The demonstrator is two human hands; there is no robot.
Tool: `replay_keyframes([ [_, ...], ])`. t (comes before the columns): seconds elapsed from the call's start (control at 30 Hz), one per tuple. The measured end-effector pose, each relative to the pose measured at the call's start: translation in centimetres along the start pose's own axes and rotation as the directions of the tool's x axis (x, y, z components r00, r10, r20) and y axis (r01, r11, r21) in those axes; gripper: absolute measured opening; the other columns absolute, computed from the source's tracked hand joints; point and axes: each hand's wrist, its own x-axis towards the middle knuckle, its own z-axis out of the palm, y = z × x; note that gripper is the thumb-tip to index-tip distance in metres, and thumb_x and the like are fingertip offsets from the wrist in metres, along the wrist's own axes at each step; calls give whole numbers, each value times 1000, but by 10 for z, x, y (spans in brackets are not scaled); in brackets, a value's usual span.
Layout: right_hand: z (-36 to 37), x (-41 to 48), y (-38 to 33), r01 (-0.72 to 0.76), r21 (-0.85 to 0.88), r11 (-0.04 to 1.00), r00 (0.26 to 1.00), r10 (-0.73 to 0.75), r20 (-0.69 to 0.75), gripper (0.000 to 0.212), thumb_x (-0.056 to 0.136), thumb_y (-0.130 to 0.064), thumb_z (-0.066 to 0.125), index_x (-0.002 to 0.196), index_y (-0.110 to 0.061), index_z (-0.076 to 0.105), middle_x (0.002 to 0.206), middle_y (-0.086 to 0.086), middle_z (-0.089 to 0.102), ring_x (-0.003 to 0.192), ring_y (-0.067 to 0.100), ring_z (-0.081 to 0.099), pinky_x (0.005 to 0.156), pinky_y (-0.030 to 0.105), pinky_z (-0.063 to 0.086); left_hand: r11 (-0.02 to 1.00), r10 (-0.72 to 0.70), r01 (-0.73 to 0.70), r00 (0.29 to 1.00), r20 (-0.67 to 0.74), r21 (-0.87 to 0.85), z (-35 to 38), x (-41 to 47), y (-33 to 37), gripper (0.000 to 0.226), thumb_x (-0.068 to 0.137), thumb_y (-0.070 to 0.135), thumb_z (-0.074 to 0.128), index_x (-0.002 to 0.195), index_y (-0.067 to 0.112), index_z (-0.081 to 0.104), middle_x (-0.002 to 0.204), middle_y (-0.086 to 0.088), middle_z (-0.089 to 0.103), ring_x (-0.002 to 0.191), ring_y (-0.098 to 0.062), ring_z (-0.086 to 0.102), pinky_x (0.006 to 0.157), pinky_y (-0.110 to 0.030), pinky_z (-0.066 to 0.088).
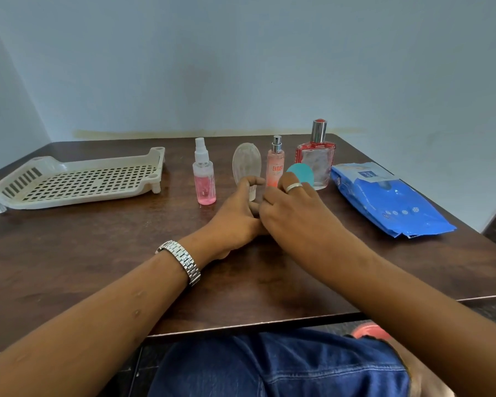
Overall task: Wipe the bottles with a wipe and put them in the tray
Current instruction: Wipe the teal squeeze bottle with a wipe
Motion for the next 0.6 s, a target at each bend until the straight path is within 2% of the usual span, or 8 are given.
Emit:
replay_keyframes([
  [0.07,-5,5,4,-18,-79,997,1000,19,7,19,63,-11,79,78,-6,69,80,9,64,87,34,59,61,37,48,1000,-2,2,1000,-1,-5,1,-1,2,72,73,-7,75,121,29,35,61,8,67,59,0,62,60,-15,50],
  [0.13,-6,13,15,-5,-121,993,1000,6,9,16,81,-10,62,96,-6,65,100,10,60,103,34,52,73,38,44,999,-33,33,999,1,-14,2,0,3,72,72,2,80,118,32,34,78,1,75,77,-8,71,74,-21,53],
  [0.23,-10,23,39,-98,-198,975,994,85,-70,13,80,-7,57,91,-9,65,95,7,61,95,32,55,64,33,31,998,-59,59,998,9,1,1,2,1,68,71,5,81,115,32,37,95,-3,75,85,-8,71,79,-21,51],
  [0.3,1,29,64,-186,-74,980,982,182,-56,24,80,2,52,97,-9,65,98,9,62,99,35,53,66,32,31,998,-56,56,998,21,28,1,2,1,66,72,5,81,114,29,37,98,0,74,71,1,67,72,-15,48],
  [0.37,12,25,82,-258,299,919,966,247,73,33,80,10,44,98,-8,65,97,12,62,98,34,52,69,30,35,997,-58,56,998,32,56,1,1,2,64,74,6,80,116,27,37,98,5,71,63,5,64,66,-11,49],
  [0.47,29,12,78,-315,786,532,906,415,82,38,81,12,42,97,-11,67,96,6,66,94,22,59,77,27,44,997,-47,44,998,52,69,-1,2,1,62,77,8,77,118,28,36,100,5,70,67,6,64,65,-7,48],
  [0.53,38,6,66,-293,928,230,840,525,135,43,83,11,42,107,-14,66,106,0,67,100,16,61,86,28,48,997,-40,35,997,71,72,-1,2,1,63,78,9,76,120,31,34,103,3,71,80,2,68,71,-9,48],
  [0.6,38,5,57,-218,972,-87,832,504,232,47,84,14,38,112,-14,64,109,0,67,103,15,61,86,30,51,997,-31,25,995,92,66,-1,2,1,65,81,8,73,123,35,31,105,1,72,93,-3,69,81,-13,49],
])
